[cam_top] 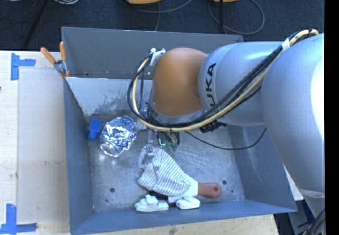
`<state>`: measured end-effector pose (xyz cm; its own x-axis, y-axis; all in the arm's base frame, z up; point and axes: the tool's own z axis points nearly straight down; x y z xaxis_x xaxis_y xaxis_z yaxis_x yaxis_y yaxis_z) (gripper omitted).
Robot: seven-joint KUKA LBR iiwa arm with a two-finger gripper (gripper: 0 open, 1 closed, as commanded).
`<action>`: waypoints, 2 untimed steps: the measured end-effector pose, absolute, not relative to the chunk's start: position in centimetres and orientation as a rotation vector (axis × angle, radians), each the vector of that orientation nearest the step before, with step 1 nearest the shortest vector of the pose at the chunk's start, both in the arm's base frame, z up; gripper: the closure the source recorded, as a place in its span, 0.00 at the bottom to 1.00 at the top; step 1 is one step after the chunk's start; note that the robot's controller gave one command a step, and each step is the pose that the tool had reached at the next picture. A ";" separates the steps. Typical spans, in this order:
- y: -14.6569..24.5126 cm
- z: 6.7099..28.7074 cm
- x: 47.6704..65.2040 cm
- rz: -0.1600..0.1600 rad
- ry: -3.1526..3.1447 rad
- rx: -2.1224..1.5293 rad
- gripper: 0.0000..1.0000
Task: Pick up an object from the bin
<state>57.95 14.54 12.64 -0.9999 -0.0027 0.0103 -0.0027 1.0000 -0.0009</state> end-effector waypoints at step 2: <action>15.9 12.0 60.2 -0.001 -3.145 -0.024 0.00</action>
Offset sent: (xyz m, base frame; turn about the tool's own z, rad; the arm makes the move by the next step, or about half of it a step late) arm 0.0396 0.0276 -0.0210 0.0311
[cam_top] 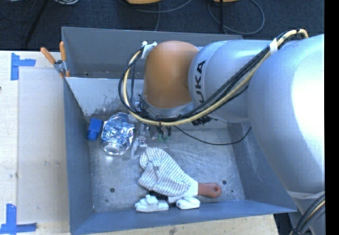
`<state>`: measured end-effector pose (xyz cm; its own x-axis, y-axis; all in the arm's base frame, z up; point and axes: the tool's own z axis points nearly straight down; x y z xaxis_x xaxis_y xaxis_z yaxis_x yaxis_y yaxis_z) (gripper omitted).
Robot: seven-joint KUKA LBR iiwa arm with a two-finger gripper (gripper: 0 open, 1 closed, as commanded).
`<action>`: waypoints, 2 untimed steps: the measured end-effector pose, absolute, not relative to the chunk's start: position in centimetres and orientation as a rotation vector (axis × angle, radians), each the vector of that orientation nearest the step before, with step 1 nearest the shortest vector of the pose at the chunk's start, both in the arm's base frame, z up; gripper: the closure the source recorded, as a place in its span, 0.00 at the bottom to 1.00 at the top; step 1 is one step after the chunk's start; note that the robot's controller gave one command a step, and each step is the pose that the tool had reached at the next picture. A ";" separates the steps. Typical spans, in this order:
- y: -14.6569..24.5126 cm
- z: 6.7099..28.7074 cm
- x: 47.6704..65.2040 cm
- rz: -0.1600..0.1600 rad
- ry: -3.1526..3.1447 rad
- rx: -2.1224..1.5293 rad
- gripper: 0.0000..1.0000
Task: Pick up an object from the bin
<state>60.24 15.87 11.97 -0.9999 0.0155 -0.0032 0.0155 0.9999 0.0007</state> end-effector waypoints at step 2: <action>17.1 9.5 60.7 -0.003 3.151 -0.069 0.00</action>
Offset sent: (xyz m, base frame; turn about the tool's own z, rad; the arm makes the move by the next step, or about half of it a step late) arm 0.0067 0.0355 -0.0497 0.0254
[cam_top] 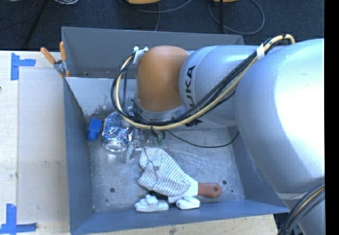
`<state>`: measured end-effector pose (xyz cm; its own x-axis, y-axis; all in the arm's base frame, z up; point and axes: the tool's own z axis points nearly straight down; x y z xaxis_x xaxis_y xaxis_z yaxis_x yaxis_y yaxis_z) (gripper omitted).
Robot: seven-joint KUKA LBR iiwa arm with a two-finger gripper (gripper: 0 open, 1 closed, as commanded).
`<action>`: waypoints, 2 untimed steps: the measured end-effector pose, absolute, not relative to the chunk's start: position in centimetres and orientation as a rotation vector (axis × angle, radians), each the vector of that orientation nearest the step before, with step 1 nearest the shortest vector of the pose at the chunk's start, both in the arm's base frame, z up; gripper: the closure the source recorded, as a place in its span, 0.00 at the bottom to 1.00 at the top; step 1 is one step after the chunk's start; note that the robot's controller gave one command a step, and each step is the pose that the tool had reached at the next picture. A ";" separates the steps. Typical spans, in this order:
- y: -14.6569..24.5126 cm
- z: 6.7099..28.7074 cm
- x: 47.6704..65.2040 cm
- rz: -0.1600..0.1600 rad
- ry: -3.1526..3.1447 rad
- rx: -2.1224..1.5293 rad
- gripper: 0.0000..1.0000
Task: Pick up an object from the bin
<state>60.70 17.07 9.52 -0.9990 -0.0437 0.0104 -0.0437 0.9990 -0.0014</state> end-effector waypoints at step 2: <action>18.3 8.5 60.6 0.000 -3.117 0.106 1.00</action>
Offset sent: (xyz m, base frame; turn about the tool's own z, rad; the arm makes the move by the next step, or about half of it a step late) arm 0.0000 0.0000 0.0000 0.0000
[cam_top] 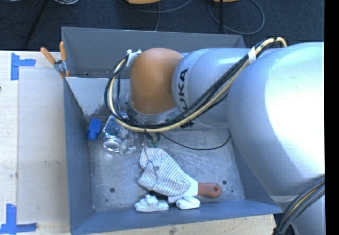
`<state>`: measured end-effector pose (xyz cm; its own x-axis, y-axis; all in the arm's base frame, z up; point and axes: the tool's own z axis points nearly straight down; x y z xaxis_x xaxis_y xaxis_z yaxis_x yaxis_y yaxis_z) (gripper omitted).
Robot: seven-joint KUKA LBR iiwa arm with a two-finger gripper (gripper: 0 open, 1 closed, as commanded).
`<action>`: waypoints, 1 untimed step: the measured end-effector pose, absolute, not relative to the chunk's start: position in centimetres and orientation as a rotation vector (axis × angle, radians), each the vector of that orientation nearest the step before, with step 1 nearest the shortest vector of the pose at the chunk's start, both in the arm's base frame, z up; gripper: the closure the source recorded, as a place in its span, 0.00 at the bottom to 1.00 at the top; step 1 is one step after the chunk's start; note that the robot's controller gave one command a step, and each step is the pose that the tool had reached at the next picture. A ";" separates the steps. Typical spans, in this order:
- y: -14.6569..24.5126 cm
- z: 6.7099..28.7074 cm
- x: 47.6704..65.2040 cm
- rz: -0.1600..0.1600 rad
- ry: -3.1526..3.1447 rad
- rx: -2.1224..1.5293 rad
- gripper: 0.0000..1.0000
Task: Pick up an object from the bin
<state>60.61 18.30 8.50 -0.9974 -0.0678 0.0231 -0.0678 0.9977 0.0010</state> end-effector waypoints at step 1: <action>18.0 12.4 60.5 0.002 -3.127 0.133 1.00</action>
Offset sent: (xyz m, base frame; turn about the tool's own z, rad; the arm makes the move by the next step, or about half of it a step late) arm -0.0233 0.0223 -0.0150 -0.0654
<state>60.47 18.02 12.36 -0.9963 -0.0851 0.0119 -0.0851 0.9964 -0.0009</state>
